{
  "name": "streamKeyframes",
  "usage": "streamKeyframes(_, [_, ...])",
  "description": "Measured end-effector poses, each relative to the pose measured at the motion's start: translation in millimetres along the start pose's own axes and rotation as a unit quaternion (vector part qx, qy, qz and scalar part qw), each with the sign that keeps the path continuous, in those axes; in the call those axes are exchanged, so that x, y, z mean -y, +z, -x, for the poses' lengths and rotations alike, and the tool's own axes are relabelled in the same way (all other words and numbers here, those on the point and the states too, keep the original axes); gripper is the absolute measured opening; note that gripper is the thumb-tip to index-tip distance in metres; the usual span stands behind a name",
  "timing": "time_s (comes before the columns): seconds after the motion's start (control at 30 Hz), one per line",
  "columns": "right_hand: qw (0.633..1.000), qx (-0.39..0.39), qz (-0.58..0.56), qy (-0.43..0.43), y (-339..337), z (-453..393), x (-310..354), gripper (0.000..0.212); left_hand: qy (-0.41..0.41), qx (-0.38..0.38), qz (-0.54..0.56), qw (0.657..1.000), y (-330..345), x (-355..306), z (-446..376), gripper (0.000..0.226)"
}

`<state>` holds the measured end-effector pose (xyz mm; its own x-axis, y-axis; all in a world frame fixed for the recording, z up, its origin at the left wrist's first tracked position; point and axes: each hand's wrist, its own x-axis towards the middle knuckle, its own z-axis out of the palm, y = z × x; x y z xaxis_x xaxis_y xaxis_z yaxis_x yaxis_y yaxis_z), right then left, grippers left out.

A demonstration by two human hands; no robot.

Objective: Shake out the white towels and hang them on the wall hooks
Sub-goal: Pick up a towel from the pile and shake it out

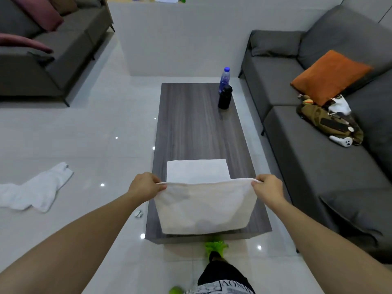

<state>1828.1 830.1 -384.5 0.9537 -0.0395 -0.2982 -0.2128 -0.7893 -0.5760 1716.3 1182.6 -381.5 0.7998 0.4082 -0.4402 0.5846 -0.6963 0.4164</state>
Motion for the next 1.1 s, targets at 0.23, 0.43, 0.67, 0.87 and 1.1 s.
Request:
streamKeyframes(0.23, [0.998, 0.045, 0.033, 0.034, 37, -79, 1, 0.020, -0.052, 0.010, -0.013, 0.999, 17, -7, -75, 0.026])
streamKeyframes(0.43, [0.993, 0.096, 0.035, 0.062, 79, -184, 13, 0.023, -0.104, -0.007, 0.006, 0.995, 35, -23, -163, 0.027])
streamKeyframes(0.67, [0.986, 0.133, 0.100, 0.022, 143, -271, 0, 0.033, -0.156, -0.039, 0.045, 0.986, 88, -38, -237, 0.030])
streamKeyframes(0.87, [0.957, 0.232, 0.114, 0.131, 186, -250, -57, 0.040, -0.208, 0.087, 0.055, 0.973, 165, -8, -217, 0.038])
streamKeyframes(1.1, [0.932, 0.239, 0.122, 0.245, 215, -190, -121, 0.032, -0.289, 0.131, 0.054, 0.947, 223, 42, -167, 0.040])
